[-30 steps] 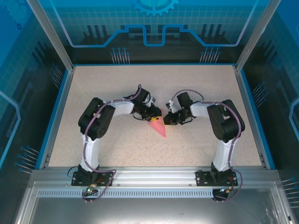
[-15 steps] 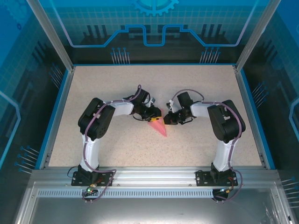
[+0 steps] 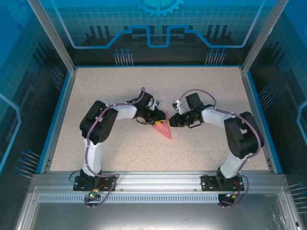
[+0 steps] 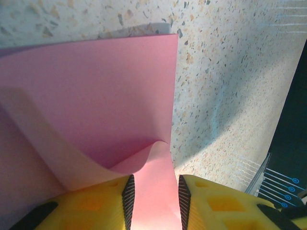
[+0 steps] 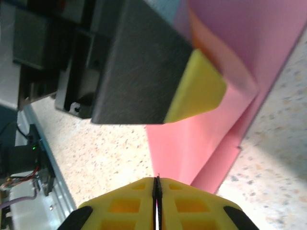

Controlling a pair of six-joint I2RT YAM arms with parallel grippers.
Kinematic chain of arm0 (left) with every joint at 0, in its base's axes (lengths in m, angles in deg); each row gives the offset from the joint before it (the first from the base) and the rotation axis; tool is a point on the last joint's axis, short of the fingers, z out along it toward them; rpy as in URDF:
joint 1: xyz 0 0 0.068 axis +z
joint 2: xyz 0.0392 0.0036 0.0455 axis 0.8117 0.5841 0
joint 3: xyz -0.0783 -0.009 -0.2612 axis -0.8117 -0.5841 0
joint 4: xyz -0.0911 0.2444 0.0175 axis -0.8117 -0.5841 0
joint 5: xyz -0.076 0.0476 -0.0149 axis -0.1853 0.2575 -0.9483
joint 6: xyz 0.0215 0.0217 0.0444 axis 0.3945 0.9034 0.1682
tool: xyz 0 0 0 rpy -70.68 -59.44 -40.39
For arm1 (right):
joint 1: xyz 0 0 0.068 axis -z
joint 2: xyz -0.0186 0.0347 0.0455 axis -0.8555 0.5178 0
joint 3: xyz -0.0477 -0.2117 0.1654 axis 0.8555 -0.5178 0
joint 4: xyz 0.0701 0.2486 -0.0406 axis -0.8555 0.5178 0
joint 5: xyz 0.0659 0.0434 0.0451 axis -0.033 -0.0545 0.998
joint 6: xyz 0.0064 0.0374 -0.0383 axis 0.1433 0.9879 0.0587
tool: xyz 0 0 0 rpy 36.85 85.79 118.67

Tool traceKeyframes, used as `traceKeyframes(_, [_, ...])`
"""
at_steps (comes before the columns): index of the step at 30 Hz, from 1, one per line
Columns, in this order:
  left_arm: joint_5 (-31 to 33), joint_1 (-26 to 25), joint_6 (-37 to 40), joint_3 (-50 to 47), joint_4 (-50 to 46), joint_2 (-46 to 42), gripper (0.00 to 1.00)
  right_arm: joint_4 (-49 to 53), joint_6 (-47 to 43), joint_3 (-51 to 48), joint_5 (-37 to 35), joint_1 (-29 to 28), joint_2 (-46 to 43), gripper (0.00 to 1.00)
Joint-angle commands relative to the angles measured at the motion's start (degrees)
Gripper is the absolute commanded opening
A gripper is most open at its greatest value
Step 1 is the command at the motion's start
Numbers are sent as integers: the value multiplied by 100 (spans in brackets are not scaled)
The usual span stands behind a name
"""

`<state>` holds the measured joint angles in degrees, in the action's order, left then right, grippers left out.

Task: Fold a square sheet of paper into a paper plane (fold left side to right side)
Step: Fourth fold the wing at the center of the table.

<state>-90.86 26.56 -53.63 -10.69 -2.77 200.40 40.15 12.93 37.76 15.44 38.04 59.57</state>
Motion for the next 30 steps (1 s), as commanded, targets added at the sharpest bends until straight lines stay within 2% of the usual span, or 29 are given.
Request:
traceKeyframes(1, [247,-20,65,-292,-453,216,34,120,34,-107,481,-229,-20,11])
traceKeyframes(14, [245,-23,78,-280,-449,203,34,268,-102,34,312,-533,681,11])
traceKeyframes(30, [265,-16,86,-280,-483,203,33,546,-281,28,-55,-593,856,12])
